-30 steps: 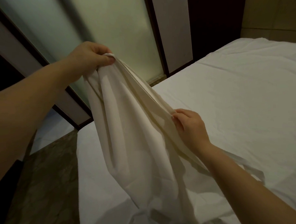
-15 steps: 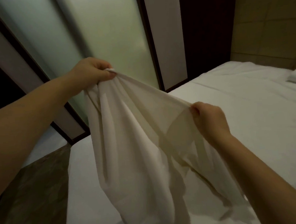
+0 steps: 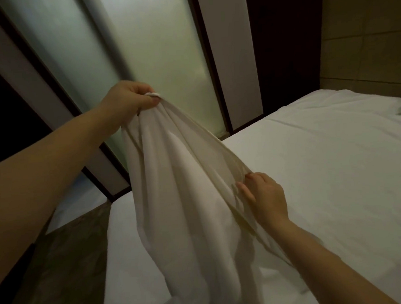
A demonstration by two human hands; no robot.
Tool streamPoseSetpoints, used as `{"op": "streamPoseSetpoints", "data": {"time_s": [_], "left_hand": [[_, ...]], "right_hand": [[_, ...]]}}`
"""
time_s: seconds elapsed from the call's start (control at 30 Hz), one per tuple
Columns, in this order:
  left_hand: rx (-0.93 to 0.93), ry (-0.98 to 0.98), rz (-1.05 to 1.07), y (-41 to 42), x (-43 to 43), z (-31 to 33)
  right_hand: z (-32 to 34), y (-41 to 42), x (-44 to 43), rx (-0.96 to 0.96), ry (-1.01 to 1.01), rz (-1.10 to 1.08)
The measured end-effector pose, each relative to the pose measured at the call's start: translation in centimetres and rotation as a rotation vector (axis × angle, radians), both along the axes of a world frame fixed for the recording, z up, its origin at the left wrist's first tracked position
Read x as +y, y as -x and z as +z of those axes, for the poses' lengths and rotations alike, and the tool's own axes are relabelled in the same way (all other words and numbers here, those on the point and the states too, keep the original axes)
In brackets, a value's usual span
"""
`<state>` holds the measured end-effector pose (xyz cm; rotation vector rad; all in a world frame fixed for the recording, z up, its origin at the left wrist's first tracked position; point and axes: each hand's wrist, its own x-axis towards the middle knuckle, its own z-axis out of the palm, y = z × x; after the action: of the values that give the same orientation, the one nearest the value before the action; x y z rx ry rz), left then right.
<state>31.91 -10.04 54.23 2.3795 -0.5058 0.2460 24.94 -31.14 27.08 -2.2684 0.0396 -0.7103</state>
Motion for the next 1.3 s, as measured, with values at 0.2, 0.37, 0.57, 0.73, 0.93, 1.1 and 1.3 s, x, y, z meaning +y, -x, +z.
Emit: {"op": "streamPoseSetpoints", "data": {"time_s": [0.2, 0.37, 0.57, 0.73, 0.93, 1.1, 1.3], "left_hand": [[-0.011, -0.045, 0.053, 1.3, -1.2, 0.5], [-0.011, -0.045, 0.042, 1.9, -2.2, 1.1], [-0.039, -0.036, 0.081, 2.3, -2.5, 1.7], [-0.086, 0.005, 0.188, 2.3, -1.6, 2.4], [-0.203, 0.105, 0.172, 2.4, -2.9, 4.6], [-0.207, 0.191, 0.282, 1.7, -2.8, 6.0], [0.134, 0.918, 0.094, 2.2, -2.7, 8.2]], "right_hand": [[-0.7, -0.1, -0.6, -0.098, 0.012, -0.149], [-0.4, 0.2, -1.7, -0.060, 0.048, -0.177], [-0.8, 1.1, -2.9, -0.017, 0.023, -0.163], [1.9, 1.7, -6.7, -0.080, -0.026, -0.107], [2.7, 1.1, -10.1, 0.138, -0.001, -0.082], [12.9, -0.8, -15.4, -0.080, -0.170, -0.201], [28.5, 0.1, -19.6, -0.313, -0.219, -0.042]]}}
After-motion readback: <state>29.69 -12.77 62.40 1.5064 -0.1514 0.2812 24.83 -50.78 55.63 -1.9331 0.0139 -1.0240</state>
